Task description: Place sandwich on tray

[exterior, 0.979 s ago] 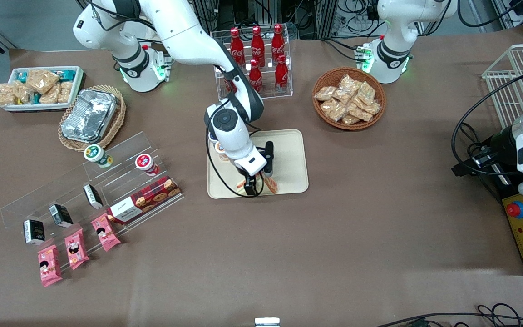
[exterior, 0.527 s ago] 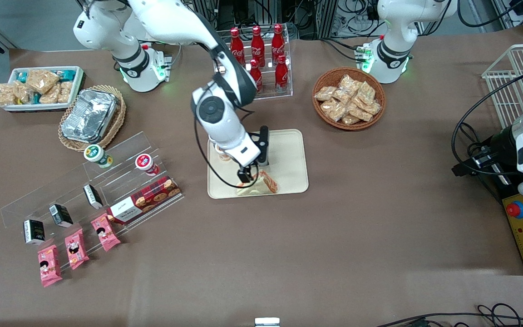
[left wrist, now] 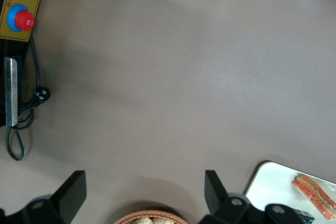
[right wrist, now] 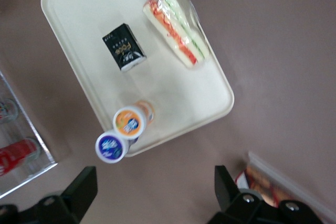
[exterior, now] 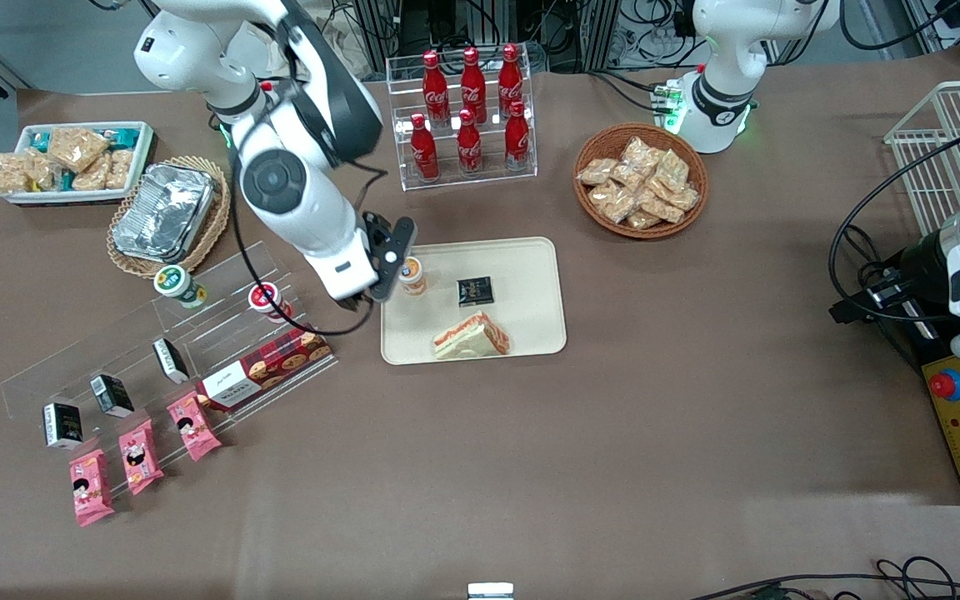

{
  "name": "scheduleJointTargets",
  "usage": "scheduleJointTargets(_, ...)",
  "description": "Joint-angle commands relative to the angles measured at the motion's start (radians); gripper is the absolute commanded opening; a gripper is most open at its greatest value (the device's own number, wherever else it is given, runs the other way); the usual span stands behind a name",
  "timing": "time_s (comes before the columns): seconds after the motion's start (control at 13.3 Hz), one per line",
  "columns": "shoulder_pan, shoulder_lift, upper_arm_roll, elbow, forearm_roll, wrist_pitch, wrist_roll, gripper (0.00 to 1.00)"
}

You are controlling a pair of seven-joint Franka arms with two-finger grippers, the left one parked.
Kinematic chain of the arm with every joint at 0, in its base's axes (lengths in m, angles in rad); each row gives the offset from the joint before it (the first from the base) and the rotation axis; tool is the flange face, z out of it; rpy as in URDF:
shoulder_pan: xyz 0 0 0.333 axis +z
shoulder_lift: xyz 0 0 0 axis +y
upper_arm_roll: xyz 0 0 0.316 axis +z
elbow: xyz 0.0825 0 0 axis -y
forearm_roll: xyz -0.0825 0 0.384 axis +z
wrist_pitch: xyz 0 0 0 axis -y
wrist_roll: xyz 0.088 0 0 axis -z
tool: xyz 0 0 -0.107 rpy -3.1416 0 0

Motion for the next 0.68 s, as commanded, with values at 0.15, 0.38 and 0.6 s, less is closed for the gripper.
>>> scheduleJointTargets(0.15,-0.015,-0.145,-0.015,0.044,-0.166,-0.157,0.310,0.99)
scheduleJointTargets(0.38,-0.021,-0.210,-0.015,0.070,-0.390,-0.220,0.654,0.99)
scheduleJointTargets(0.6,-0.250,-0.239,0.005,0.105,-0.331,-0.260,0.644,0.99)
